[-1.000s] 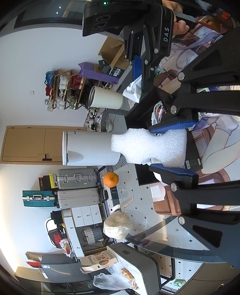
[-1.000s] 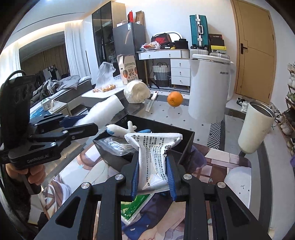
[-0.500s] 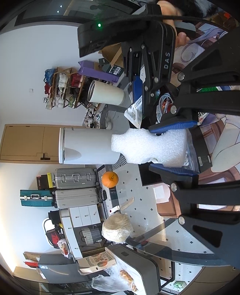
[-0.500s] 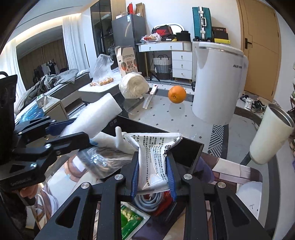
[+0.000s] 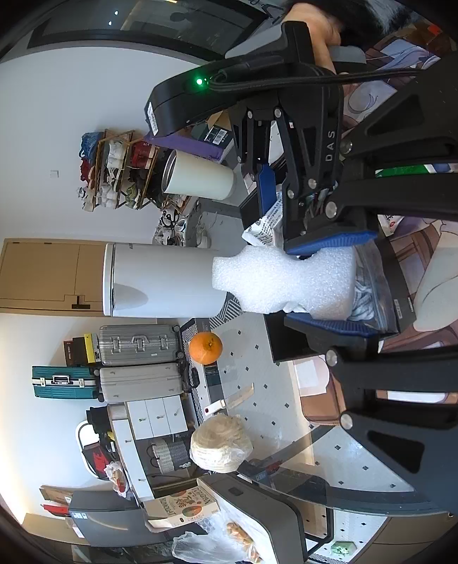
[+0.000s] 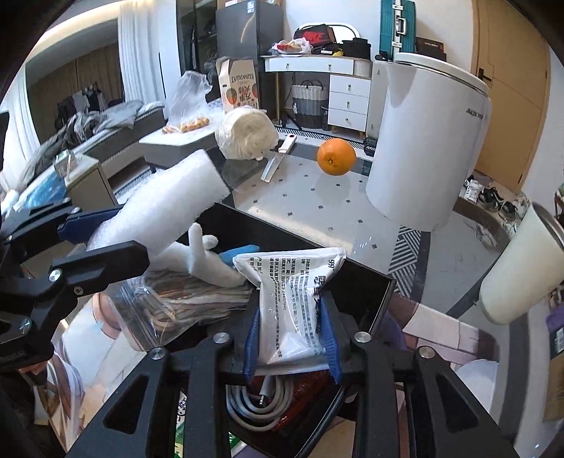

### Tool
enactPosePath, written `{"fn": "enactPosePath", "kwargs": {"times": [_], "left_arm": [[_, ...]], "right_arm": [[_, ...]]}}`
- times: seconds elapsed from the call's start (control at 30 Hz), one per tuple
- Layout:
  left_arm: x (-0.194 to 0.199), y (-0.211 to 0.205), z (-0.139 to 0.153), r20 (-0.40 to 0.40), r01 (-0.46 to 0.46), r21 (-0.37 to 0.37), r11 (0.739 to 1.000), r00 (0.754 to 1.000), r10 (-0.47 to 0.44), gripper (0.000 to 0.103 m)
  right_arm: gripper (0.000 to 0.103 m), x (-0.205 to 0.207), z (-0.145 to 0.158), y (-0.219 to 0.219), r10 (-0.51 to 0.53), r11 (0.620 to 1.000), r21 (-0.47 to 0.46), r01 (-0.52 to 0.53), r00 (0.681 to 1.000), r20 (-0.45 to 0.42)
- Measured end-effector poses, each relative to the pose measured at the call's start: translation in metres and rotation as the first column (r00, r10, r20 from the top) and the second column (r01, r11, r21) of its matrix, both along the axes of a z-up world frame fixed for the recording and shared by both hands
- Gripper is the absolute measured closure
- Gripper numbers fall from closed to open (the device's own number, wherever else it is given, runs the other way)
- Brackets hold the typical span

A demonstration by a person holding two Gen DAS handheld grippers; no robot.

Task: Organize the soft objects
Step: 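Open the right tool to drop the packet in the box while the left tool releases the foam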

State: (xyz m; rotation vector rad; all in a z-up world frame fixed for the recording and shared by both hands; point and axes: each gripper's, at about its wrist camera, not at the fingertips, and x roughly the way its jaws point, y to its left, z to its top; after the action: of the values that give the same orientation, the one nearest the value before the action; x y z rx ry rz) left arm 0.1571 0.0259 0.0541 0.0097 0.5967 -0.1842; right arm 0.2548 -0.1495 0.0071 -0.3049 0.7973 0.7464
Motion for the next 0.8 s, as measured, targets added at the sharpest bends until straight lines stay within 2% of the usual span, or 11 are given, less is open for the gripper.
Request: {"fn": "enactPosePath", "kwargs": {"times": [0.1,0.33,0.8], "left_arm": [[0.002,-0.003,-0.001,-0.004,0.008,0.003,1.000,1.000,-0.008,0.071],[0.008,-0.012,-0.004,-0.016,0.041,0.018,0.999,0.999,-0.040,0.071],[0.029,-0.033,-0.028,-0.114,0.082,0.079,0.993,0.991,-0.072,0.070]], "right_arm": [[0.062,-0.001,0.002,0.002,0.013,1.000,-0.011,-0.013,1.000,0.010],[0.061,-0.008,0.013,-0.014,-0.001,1.000,-0.005,0.002,0.999,0.054],[0.051,-0.022,0.020,-0.033,-0.002,1.000,-0.017,0.004,0.996,0.092]]}}
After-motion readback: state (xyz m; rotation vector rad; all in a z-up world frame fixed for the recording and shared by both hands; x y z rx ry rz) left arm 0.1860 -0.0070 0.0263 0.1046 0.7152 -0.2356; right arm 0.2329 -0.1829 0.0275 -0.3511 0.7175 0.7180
